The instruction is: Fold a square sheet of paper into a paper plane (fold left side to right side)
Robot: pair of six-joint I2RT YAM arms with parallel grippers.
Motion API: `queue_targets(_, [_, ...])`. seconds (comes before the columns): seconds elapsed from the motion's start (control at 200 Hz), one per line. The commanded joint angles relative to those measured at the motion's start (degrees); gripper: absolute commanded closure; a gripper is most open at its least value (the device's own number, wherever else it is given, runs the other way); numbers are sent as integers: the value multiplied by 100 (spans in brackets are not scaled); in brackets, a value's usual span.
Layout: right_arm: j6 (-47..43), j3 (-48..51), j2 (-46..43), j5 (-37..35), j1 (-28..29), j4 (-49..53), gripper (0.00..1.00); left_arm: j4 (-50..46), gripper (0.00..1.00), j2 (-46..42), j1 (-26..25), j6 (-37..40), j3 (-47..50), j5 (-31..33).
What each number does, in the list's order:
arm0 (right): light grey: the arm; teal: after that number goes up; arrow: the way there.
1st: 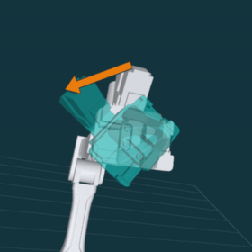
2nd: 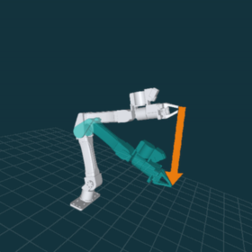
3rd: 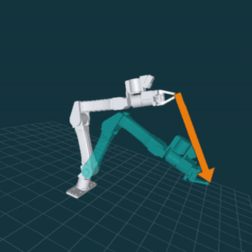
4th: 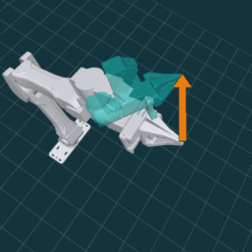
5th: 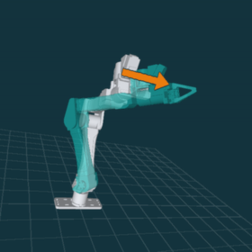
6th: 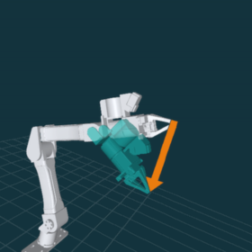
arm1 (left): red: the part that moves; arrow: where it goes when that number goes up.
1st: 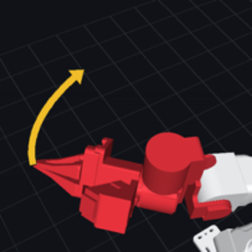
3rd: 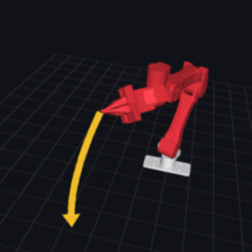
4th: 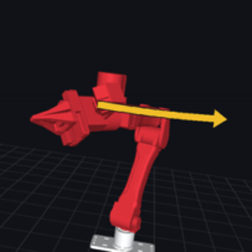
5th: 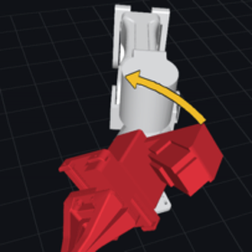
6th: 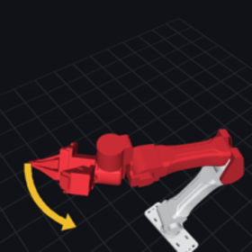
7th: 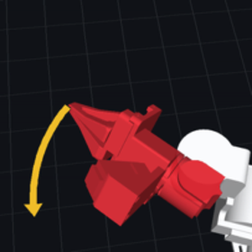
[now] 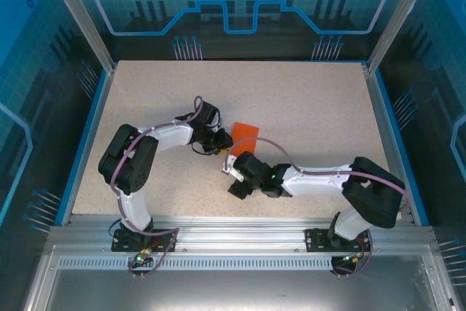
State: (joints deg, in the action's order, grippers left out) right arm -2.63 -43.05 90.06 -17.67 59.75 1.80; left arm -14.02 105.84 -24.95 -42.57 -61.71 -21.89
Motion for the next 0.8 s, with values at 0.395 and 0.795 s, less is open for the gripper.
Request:
queue_targets(0.395, [-712, -1058, 1236, -1091, 56, -725, 24, -101, 78, -72, -68, -32, -69, -43])
queue_targets(0.795, [-712, -850, 947, -884, -52, -543, 70, -310, 72, -127, -26, 123, -138, 66])
